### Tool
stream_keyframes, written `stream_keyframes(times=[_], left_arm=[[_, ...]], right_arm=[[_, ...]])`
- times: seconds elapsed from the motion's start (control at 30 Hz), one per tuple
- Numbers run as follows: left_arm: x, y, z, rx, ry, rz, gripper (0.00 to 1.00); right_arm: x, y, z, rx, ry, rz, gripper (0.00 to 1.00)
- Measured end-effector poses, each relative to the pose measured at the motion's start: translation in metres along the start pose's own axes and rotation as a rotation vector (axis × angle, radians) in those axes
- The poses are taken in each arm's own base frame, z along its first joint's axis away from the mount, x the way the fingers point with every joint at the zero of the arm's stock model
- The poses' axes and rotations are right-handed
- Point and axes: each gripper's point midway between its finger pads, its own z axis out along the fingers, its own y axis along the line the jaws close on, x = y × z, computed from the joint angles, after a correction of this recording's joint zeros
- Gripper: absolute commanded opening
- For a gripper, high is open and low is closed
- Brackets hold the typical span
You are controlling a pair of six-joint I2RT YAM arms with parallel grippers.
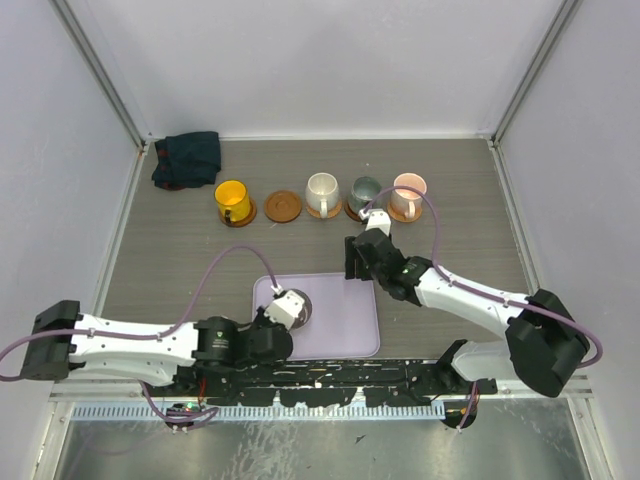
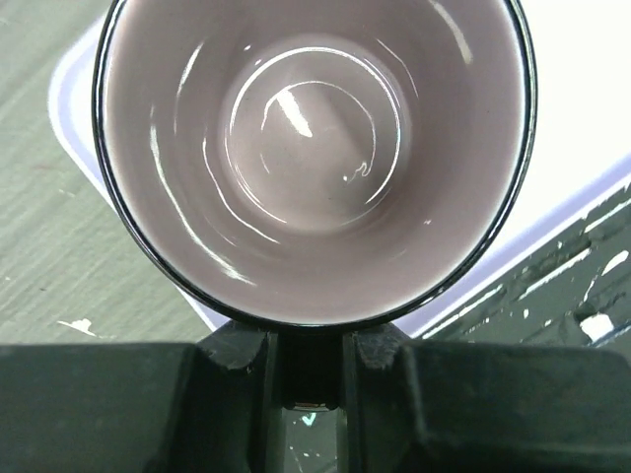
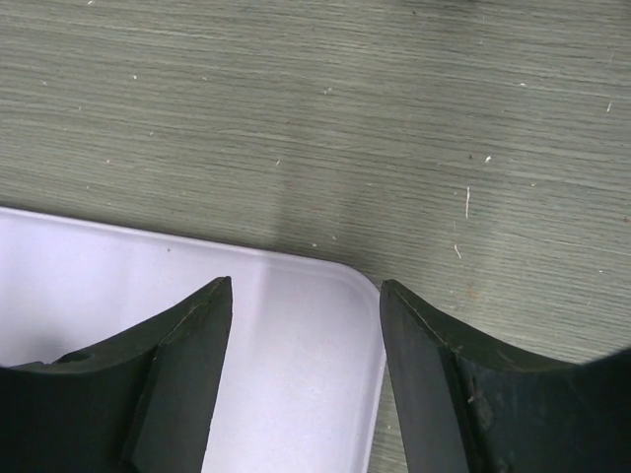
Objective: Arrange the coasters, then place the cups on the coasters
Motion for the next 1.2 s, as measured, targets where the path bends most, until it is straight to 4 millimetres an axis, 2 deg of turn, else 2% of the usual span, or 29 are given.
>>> stream_keyframes(times=[0.13, 0.23, 0.33, 0.43, 0.53, 0.67, 0.8, 1.03, 1.2], left_arm=[[-0.028, 0.014, -0.003, -0.025, -0.097, -0.028, 0.0], [-0.053, 0.036, -0.001, -0.06, -0.157, -0.108, 0.0], [-0.074, 0.079, 0.009, -0.152, -0.193, -0.22, 0.0], [-0.082, 0.116, 0.017, -0.244, -0.183, -0.265, 0.0], [-0.098, 0.137, 0.027, -0.291, -0.148, -0.27, 0.0], [-0.134, 0.151, 0.052, -0.286, -0.138, -0.28, 0.0], [-0.157, 0.166, 0.081, -0.283, -0.132, -0.312, 0.0], [-0.166, 0.192, 0.128, -0.309, -0.067, -0.378, 0.0], [-0.18, 0.198, 0.155, -0.316, -0.052, -0.397, 0.0]], right_arm=[[0.002, -0.003, 0.005, 0.022, 0.0, -0.011, 0.6], [0.002, -0.008, 0.007, 0.048, -0.004, -0.014, 0.57], [-0.001, -0.012, 0.008, 0.07, -0.024, -0.012, 0.57], [-0.001, -0.017, 0.008, 0.095, -0.033, -0.013, 0.57], [0.0, -0.024, 0.008, 0.124, -0.04, -0.016, 0.57], [-0.007, -0.031, 0.002, 0.154, -0.075, -0.01, 0.57], [-0.022, -0.036, -0.009, 0.173, -0.139, 0.011, 0.57], [-0.029, -0.041, -0.013, 0.197, -0.17, 0.016, 0.58], [-0.03, -0.043, -0.014, 0.208, -0.174, 0.007, 0.58]])
